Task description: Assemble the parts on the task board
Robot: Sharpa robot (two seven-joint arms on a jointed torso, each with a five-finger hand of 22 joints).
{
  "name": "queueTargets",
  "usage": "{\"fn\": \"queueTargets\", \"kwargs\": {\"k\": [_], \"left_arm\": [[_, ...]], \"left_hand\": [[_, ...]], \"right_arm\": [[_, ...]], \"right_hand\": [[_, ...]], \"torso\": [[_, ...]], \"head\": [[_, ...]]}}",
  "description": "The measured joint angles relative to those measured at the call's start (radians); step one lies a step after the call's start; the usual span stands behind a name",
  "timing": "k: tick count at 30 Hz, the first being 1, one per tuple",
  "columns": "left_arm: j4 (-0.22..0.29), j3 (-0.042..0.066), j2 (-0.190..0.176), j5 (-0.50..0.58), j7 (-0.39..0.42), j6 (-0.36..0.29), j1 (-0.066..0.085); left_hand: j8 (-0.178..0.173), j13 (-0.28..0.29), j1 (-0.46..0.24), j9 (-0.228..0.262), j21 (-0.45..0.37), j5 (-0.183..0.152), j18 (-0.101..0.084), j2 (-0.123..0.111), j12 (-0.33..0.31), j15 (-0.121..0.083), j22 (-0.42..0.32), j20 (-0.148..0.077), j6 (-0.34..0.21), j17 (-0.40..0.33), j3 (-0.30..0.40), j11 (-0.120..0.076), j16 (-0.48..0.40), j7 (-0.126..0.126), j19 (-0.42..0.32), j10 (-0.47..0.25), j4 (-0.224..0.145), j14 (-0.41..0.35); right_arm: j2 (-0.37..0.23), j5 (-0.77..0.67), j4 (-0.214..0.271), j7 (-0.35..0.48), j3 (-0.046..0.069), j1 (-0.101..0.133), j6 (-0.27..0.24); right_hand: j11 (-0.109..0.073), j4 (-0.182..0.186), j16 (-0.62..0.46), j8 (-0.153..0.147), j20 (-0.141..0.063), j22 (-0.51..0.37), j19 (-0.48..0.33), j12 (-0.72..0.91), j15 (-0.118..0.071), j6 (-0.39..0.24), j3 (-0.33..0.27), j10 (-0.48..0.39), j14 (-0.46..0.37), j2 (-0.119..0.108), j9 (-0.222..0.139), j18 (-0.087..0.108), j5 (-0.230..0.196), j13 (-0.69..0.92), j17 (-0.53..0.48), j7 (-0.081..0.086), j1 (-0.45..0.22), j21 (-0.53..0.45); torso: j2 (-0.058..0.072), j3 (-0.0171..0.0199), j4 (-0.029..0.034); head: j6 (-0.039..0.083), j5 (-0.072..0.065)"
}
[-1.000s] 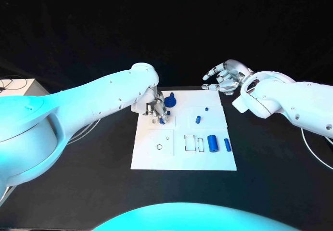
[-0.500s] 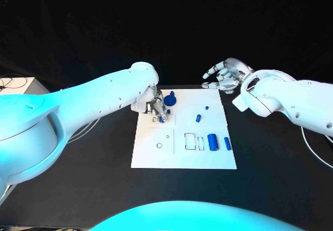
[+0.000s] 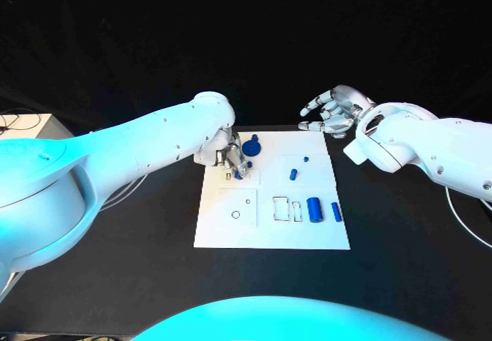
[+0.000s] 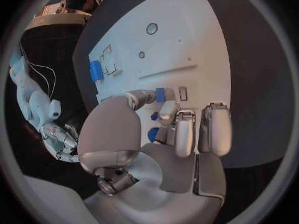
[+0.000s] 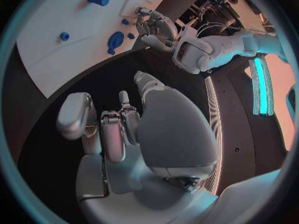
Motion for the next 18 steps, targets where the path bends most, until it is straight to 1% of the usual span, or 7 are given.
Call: {"fn": "queueTargets", "kwargs": {"k": [3, 5, 14, 18], "left_arm": [[0.000, -0.002, 0.001, -0.002, 0.000, -0.005, 0.000], [0.000, -0.002, 0.001, -0.003, 0.000, -0.009, 0.000], [0.000, -0.005, 0.002, -0.004, 0.000, -0.022, -0.001], [-0.001, -0.006, 0.003, -0.005, 0.000, -0.030, -0.003]], "left_hand": [[0.000, 0.000, -0.002, 0.000, 0.000, 0.000, 0.000, 0.002, 0.000, -0.001, 0.000, 0.000, 0.002, 0.000, 0.000, -0.004, 0.000, 0.001, 0.000, 0.004, 0.000, 0.001], [0.000, 0.000, -0.004, 0.000, 0.000, 0.000, 0.000, 0.004, 0.000, -0.004, 0.000, 0.000, 0.002, 0.000, 0.000, -0.004, 0.000, 0.001, 0.000, 0.004, 0.000, 0.004], [0.000, 0.000, -0.005, 0.000, 0.004, 0.000, 0.000, 0.005, 0.000, -0.004, 0.000, 0.000, 0.002, 0.000, 0.000, -0.004, 0.000, 0.001, 0.000, 0.004, 0.000, 0.004], [0.000, 0.001, -0.005, 0.001, 0.004, 0.000, 0.000, 0.005, 0.000, -0.004, 0.000, 0.000, 0.004, 0.000, 0.000, 0.000, 0.000, 0.000, 0.000, 0.007, 0.000, 0.004]], "right_arm": [[0.000, 0.000, 0.001, 0.000, 0.000, 0.000, 0.000], [0.000, 0.000, 0.001, 0.000, 0.000, 0.000, 0.001], [-0.001, 0.000, 0.003, 0.000, 0.000, 0.000, 0.001], [-0.001, -0.001, 0.003, 0.000, 0.000, 0.000, 0.001]], "right_hand": [[0.000, 0.000, 0.000, 0.000, 0.000, 0.000, 0.000, 0.000, 0.000, 0.000, 0.000, 0.000, 0.000, 0.000, 0.000, 0.000, 0.000, 0.000, 0.000, 0.000, 0.000, 0.000], [0.000, 0.000, 0.000, 0.000, 0.000, 0.000, 0.000, 0.000, 0.000, 0.000, 0.000, 0.000, 0.000, 0.000, 0.000, 0.000, 0.000, 0.000, 0.000, 0.000, 0.000, 0.000], [0.000, -0.003, 0.000, 0.004, 0.000, -0.003, 0.000, 0.000, 0.000, 0.000, 0.003, 0.000, 0.000, 0.000, 0.000, 0.000, 0.004, 0.000, 0.000, 0.000, 0.000, -0.004], [0.000, -0.003, 0.000, 0.004, 0.000, -0.003, 0.000, 0.000, 0.000, 0.000, 0.003, 0.000, 0.000, 0.000, 0.000, 0.000, 0.004, 0.000, 0.000, 0.000, 0.000, -0.004]], "torso": [[0.000, -0.0001, -0.0008], [0.000, 0.0000, -0.0013], [0.000, 0.0007, -0.0006], [0.000, 0.0005, -0.0007]], "head": [[-0.001, 0.001], [-0.001, 0.001], [-0.002, -0.001], [-0.002, -0.001]]}}
